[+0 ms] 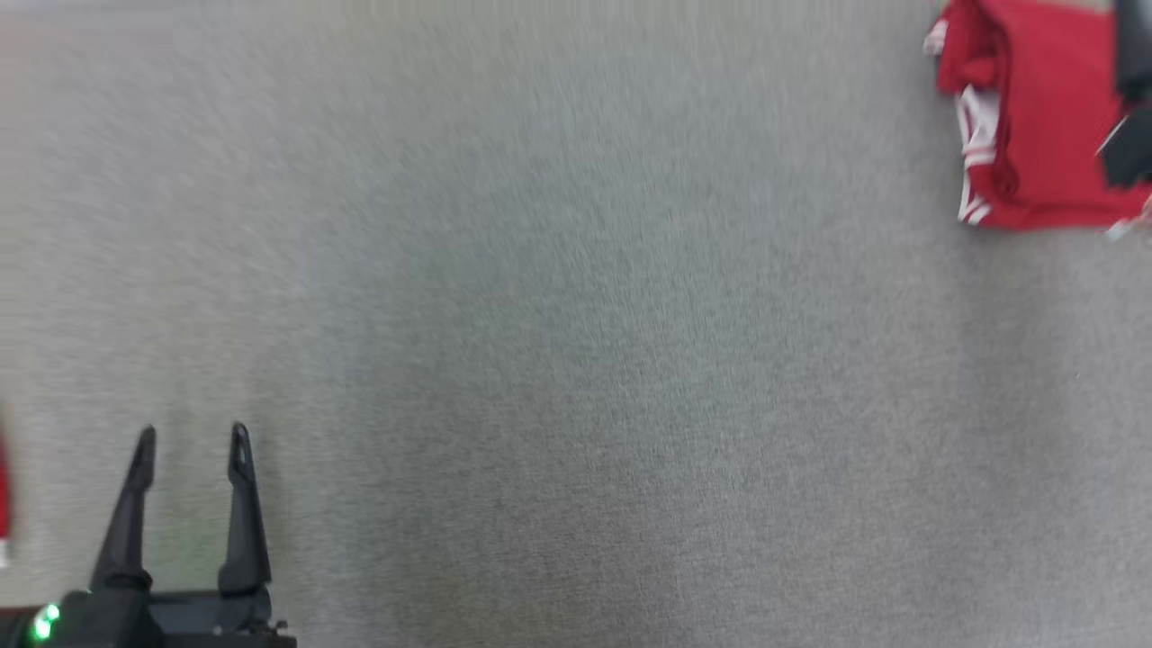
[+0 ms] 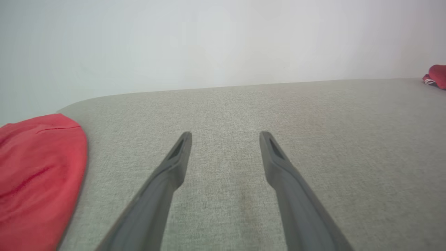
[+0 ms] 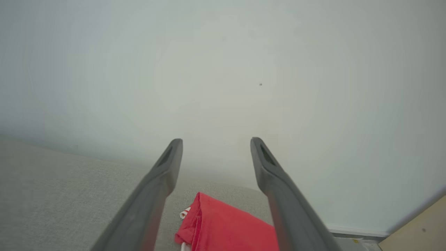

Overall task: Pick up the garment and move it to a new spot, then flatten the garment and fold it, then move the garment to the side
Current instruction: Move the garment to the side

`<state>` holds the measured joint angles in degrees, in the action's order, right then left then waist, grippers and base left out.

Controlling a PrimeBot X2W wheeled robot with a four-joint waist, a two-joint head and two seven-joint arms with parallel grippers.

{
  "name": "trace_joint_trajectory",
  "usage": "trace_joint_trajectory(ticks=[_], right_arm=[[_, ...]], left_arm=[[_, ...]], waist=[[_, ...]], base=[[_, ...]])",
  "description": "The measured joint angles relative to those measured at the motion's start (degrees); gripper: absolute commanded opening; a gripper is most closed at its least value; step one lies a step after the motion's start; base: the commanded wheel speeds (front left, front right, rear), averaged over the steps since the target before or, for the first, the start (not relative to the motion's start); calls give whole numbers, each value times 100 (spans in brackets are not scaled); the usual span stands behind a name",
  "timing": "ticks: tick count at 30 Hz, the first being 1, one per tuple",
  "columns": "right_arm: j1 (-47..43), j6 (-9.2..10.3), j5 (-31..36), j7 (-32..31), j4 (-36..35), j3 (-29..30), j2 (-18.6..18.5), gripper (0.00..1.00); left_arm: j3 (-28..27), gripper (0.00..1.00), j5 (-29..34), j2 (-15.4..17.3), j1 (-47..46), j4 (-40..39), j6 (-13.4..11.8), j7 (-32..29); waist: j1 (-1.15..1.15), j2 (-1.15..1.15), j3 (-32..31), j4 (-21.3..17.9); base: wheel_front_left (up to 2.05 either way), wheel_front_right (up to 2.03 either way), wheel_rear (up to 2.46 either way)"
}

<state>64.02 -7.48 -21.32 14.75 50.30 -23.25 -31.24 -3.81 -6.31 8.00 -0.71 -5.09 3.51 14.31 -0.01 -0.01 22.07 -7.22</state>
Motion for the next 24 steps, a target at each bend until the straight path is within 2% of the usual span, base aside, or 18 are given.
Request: trace_joint_trajectory(ticks=[10, 24], right_arm=[[-1741, -1, 58, 24, -931, 397, 533, 100], [-4680, 0, 348, -97, -2877, 1429, 1369, 100]], left_arm=[[69, 100, -94, -148, 274, 466, -47, 56], [23, 100, -230, -223, 581, 853, -51, 73]], waist=[[-1, 0, -1078, 232], [0, 0, -2143, 516]], base=[[0, 0, 0], [0, 0, 0]])
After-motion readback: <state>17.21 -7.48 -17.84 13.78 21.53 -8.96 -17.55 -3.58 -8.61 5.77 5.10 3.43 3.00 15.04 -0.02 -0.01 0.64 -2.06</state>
